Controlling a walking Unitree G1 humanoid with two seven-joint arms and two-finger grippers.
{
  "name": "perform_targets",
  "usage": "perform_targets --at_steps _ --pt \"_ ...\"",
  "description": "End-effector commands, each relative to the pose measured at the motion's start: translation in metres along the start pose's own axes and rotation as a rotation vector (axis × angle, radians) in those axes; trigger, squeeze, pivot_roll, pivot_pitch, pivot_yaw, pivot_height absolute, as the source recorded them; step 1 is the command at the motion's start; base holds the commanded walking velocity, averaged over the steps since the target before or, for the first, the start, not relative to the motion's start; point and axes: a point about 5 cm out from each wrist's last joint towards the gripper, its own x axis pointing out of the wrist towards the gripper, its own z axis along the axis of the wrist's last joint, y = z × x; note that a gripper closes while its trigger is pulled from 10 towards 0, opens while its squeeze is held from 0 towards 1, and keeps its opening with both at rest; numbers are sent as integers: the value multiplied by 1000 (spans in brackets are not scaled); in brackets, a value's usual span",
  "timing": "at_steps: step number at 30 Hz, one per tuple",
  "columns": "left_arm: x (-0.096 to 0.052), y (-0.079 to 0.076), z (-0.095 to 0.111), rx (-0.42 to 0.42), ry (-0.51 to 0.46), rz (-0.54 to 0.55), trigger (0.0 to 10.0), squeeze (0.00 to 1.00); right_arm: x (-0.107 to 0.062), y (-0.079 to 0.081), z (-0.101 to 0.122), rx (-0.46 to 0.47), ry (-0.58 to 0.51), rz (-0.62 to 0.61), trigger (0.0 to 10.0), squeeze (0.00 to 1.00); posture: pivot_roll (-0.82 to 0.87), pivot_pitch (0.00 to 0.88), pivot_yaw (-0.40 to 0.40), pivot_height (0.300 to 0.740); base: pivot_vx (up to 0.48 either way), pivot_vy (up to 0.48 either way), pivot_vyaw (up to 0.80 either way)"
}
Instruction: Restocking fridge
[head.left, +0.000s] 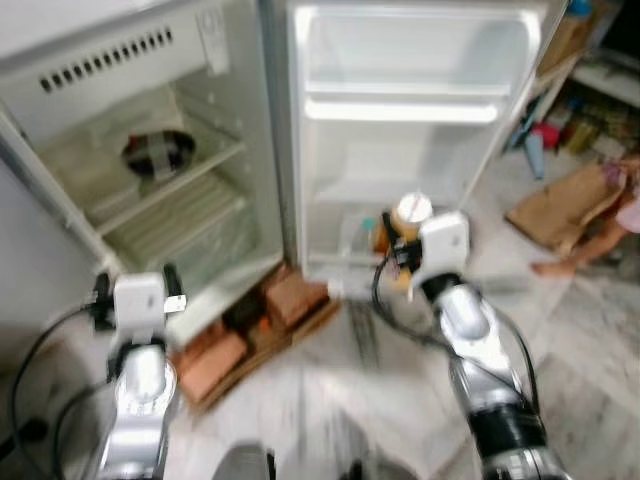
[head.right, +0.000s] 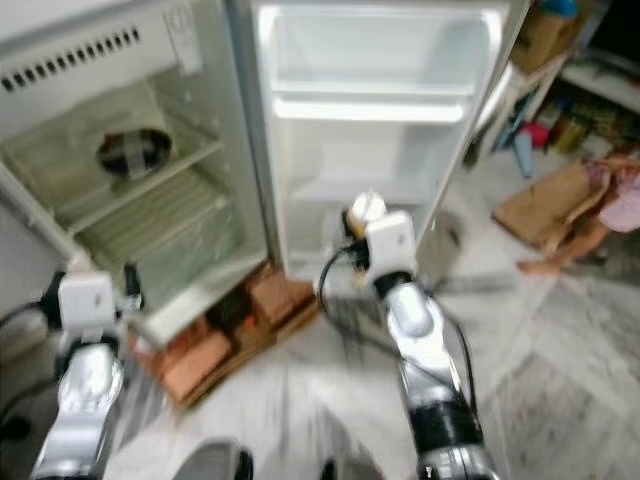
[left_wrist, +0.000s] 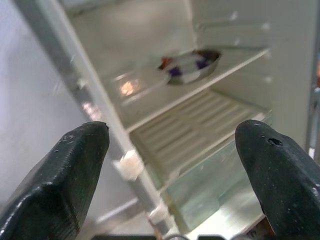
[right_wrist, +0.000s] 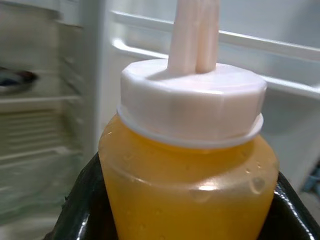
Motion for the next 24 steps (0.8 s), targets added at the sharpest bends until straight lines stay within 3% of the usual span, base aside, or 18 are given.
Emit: perform_targets --at_steps 1,4,10,13,21,24 --pt "-3 -5 -1 3 3 -46 10000 0 1 -9 2 0 -5 -72 10000 0 108 73 3 740 0 0 0" --pt "-4 -10 2 6 -15 -91 10000 0 2 -16 -1 -16 31 -156 10000 0 106 80 16 740 0 0 0" --pt "0 -18 2 14 -6 -206 10000 0 -8 -18 -15 1 110 -137 10000 0 103 85 63 740 0 0 0" --pt "13 -12 8 114 -50 -209 10000 0 -13 -16 -10 -67 96 -90 10000 0 85 83 95 740 0 0 0" --pt "24 -22 14 73 -61 -222 10000 0 -14 -10 -10 72 92 -162 10000 0 67 72 85 740 0 0 0" --pt "19 -28 12 43 -57 -225 10000 0 -15 -5 -8 59 63 -216 10000 0 64 71 63 740 0 0 0"
